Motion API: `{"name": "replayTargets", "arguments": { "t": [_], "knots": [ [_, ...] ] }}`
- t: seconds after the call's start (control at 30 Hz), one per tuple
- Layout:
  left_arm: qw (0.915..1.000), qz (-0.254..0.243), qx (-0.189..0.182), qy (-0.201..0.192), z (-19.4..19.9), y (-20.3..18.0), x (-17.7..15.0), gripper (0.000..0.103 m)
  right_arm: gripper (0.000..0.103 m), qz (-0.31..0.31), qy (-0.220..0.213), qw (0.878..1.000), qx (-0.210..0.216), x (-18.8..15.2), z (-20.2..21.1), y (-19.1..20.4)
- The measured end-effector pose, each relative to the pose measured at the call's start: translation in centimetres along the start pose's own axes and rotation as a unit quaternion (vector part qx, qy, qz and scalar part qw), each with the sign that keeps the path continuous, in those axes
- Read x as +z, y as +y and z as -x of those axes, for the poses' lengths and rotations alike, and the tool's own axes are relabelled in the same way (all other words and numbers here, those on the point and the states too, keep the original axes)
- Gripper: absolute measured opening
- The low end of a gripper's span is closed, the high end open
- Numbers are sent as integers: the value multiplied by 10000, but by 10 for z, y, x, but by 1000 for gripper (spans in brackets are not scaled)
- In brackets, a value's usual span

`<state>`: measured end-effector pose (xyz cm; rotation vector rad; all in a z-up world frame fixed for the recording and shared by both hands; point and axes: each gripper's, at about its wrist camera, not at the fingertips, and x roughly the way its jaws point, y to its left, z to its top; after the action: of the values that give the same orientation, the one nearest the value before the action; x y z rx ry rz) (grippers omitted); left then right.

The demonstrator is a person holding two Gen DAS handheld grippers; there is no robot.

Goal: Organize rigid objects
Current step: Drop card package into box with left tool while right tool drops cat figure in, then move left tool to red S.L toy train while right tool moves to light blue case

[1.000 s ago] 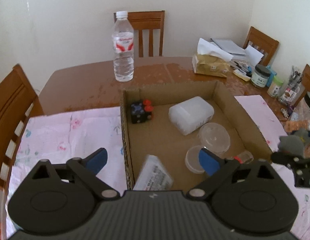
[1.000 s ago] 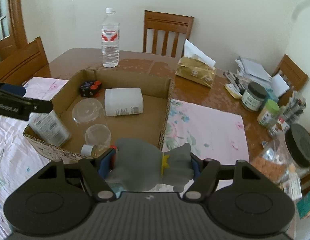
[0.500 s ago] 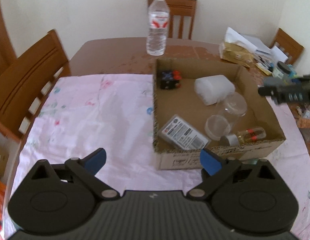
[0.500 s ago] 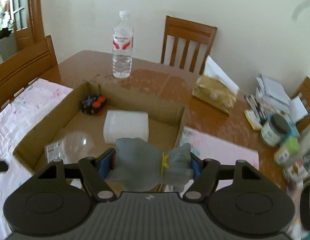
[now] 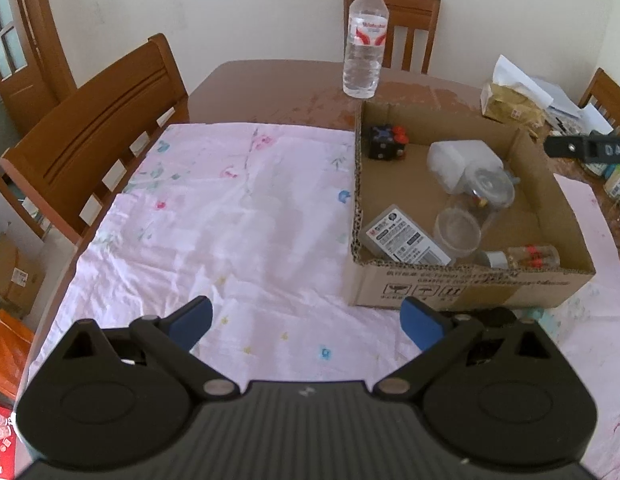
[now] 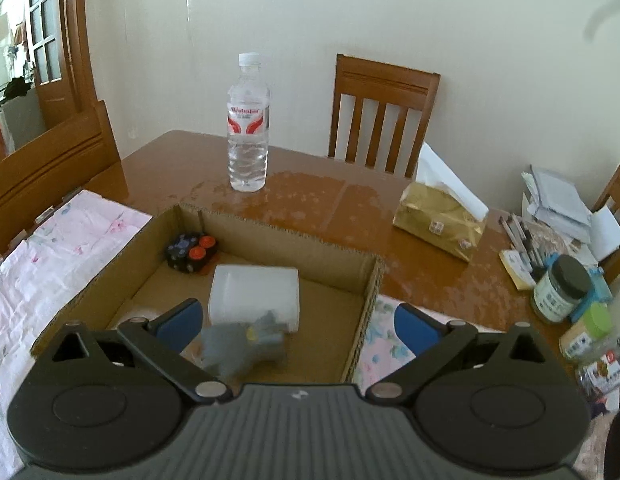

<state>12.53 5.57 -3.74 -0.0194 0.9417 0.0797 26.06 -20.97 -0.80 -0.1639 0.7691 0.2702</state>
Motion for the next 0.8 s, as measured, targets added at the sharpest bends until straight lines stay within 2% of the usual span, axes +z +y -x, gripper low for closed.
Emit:
{"name": "replayTargets", "arguments": {
  "t": [0.33, 0.53, 0.8],
  "knots": [
    [9999, -30, 121, -53, 8, -9, -10, 100, 103, -261, 287, 9992, -133, -49, 26, -2],
    [9999, -58, 140, -42, 14, -14, -20, 100, 103, -202, 479, 9985, -142, -76, 38, 4],
    [9989, -469, 2, -28, 7, -15, -31, 100, 103, -450, 925, 9940, -378, -109, 42, 14]
  ]
}}
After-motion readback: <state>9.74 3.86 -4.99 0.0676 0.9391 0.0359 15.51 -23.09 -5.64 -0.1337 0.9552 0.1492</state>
